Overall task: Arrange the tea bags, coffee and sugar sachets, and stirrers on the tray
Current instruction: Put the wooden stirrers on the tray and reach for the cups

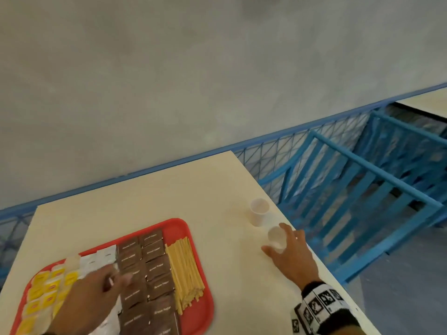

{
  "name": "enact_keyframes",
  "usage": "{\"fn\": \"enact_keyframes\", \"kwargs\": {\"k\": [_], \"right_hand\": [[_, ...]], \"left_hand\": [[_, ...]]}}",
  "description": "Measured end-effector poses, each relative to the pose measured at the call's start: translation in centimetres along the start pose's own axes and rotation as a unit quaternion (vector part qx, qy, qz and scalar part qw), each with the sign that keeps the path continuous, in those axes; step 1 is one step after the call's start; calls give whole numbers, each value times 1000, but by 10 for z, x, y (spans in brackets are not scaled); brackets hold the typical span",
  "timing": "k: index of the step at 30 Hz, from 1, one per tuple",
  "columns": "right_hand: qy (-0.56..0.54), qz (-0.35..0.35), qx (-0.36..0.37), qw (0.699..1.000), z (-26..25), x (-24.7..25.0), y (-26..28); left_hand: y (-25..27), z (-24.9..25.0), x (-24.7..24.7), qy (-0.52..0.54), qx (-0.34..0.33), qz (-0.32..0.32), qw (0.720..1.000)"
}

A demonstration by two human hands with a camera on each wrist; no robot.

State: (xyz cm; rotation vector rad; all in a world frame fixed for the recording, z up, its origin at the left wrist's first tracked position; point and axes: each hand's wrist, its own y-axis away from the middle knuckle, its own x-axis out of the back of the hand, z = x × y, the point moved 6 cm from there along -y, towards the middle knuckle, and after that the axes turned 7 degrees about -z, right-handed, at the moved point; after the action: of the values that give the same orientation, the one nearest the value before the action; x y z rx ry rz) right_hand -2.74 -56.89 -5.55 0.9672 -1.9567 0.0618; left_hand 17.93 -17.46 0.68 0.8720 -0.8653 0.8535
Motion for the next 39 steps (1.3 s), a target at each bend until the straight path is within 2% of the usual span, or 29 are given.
{"fn": "enact_keyframes", "kwargs": {"k": [3,5,8,10,13,15,18,25,28,33,39], "right_hand": [[-8,-14,59,998,-12,-9,15],[1,-47,88,995,-14,-21,38],[12,-102,126,987,-12,-37,78],[8,-130,122,984,-1,-44,99],[16,-93,121,988,21,-47,122],[-11,-68,121,990,31,-44,130],[-31,-49,118,991,34,-42,132],[-31,-74,161,984,18,-47,126],[-21,-87,159,983,7,-51,128],[-26,-96,154,983,-13,-66,121],[-17,-92,127,988,-48,-80,88]], "left_hand": [[-32,125,-26,-4,-127,-59,990],[-64,185,-60,-1,-168,-111,980],[-96,263,-109,-26,-237,-125,963],[-105,307,-135,-59,-258,-135,955],[-115,336,-157,-100,-235,-177,950],[-123,339,-168,-102,-227,-197,948],[-127,322,-164,-70,-229,-171,956],[-132,206,-112,-66,-131,-136,980],[-124,176,-101,-73,-119,-128,982],[-117,166,-101,-88,-125,-101,983],[-109,154,-97,-65,-127,-130,981]]}}
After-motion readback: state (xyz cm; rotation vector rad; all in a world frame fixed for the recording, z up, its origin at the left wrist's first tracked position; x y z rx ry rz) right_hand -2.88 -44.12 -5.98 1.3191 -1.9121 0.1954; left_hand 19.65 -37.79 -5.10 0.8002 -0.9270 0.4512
